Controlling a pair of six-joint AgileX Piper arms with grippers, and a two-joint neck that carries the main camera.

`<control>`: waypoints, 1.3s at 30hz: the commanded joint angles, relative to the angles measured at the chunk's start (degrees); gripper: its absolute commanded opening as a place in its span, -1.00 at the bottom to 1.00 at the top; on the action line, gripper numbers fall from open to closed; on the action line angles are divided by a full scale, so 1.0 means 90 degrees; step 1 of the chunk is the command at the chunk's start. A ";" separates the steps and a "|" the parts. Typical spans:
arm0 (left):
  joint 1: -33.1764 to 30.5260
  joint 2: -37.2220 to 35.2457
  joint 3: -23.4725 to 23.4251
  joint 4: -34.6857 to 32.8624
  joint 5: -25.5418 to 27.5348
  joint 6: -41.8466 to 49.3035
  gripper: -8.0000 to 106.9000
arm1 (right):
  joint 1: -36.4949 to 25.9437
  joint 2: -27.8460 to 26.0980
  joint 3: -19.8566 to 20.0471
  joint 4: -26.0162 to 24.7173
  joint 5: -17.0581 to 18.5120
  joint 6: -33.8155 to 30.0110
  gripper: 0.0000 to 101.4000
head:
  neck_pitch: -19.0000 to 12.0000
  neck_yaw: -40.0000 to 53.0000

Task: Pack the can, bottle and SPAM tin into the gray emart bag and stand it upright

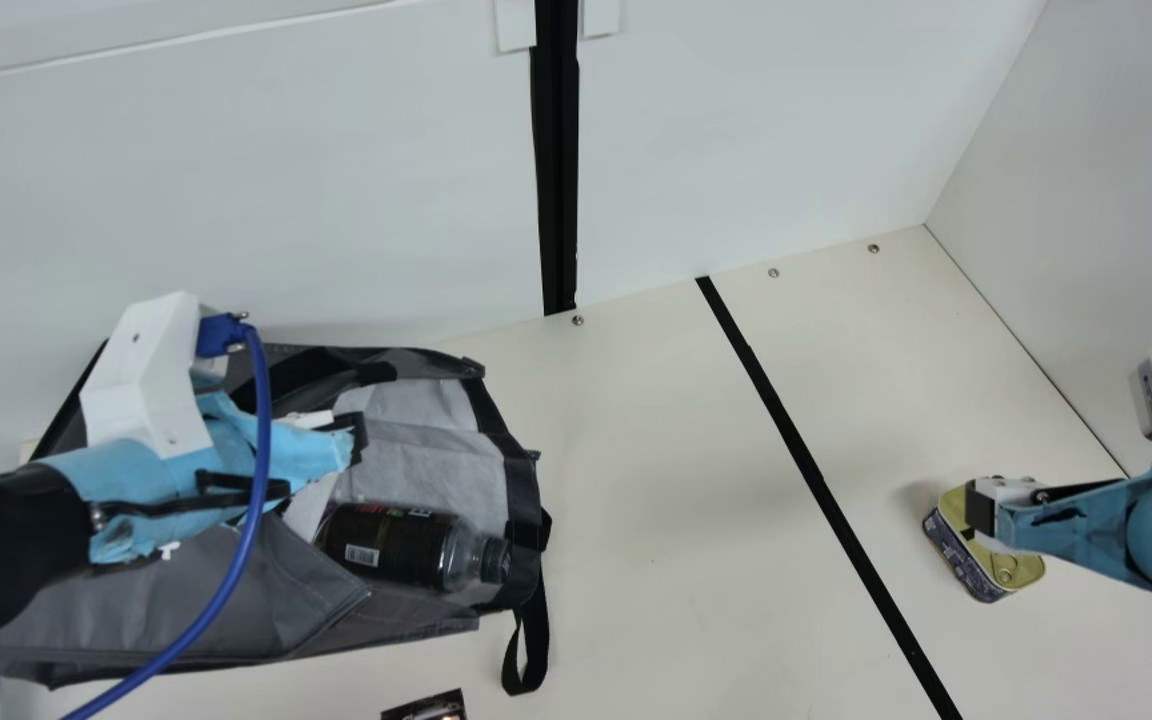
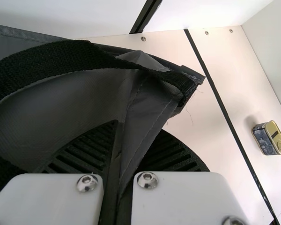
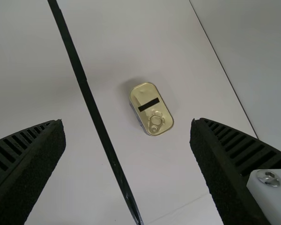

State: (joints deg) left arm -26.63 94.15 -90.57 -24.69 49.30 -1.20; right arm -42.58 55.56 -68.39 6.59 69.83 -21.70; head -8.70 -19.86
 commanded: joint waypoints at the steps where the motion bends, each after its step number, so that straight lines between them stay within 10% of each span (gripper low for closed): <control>1: 0.0000 0.0000 0.0000 0.0000 0.0000 0.0000 -1.00 | -0.0161 0.0083 0.0015 0.0047 0.0008 -0.0199 0.87 | -0.0144 -0.0015; 39: 0.0000 0.0000 0.0000 0.0000 0.0000 0.0000 -1.00 | -0.1114 0.1974 -0.0160 0.0628 0.0008 -0.2554 0.87 | -0.0144 -0.0015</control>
State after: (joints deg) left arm -26.63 94.15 -90.57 -24.69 49.30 -1.20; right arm -52.47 72.93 -69.79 12.08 69.84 -44.12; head -8.70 -19.95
